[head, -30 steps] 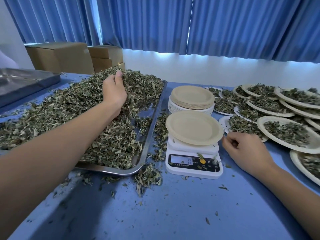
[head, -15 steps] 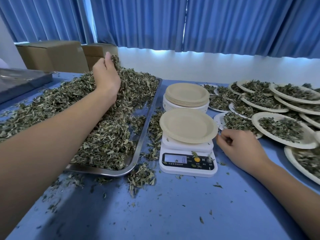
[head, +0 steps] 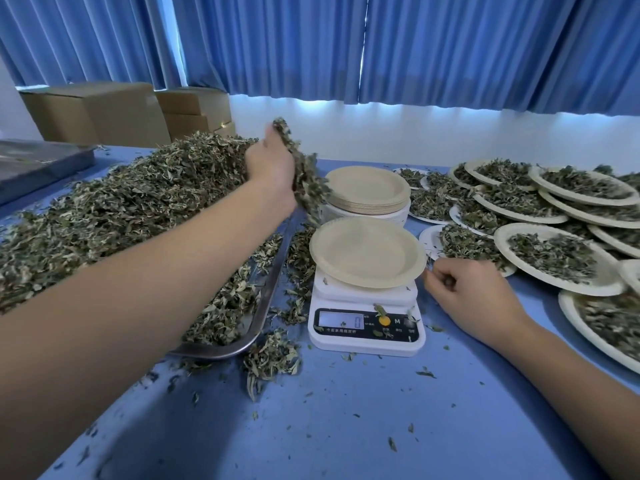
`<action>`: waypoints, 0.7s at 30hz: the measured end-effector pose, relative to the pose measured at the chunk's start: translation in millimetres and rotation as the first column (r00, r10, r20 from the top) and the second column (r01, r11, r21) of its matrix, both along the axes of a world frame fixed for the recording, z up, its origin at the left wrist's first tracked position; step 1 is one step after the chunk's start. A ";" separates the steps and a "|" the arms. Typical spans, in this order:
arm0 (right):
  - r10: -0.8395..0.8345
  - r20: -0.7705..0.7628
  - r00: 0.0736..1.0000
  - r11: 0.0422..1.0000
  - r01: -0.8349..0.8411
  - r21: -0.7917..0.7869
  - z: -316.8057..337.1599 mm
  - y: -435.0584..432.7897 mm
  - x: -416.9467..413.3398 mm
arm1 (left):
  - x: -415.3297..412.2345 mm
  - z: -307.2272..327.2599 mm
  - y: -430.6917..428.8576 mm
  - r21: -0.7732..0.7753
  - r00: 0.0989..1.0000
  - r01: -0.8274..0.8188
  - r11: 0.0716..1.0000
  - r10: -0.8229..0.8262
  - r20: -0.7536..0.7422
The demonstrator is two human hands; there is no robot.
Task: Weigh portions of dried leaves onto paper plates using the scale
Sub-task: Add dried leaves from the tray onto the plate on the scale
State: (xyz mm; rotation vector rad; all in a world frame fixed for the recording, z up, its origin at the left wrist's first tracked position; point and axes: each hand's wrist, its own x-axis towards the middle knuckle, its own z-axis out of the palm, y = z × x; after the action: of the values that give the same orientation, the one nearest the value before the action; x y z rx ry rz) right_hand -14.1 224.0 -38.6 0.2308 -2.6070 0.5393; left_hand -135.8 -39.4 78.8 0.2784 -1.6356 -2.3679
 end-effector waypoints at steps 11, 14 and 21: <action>-0.008 0.034 0.999 1.000 0.008 -0.013 0.9 0.7 0.2 | 33.0 -49.4 70.5 -0.762 0.829 0.017 0.647 -0.436 -0.351; -0.013 0.042 0.999 1.000 0.013 -0.005 1.7 0.7 -0.6 | 31.2 -58.0 60.5 -0.954 0.737 -0.032 0.297 -0.638 -0.223; -0.007 0.043 0.999 1.000 0.007 -0.001 2.0 0.7 0.0 | 31.4 -59.9 49.4 -0.998 0.718 0.026 0.054 -0.696 -0.019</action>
State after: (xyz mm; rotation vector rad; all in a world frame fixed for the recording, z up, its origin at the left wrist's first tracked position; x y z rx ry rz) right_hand -14.1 224.8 -36.6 0.2120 -2.6482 0.5492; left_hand -104.4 10.1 18.8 -1.1369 -2.6591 -0.7559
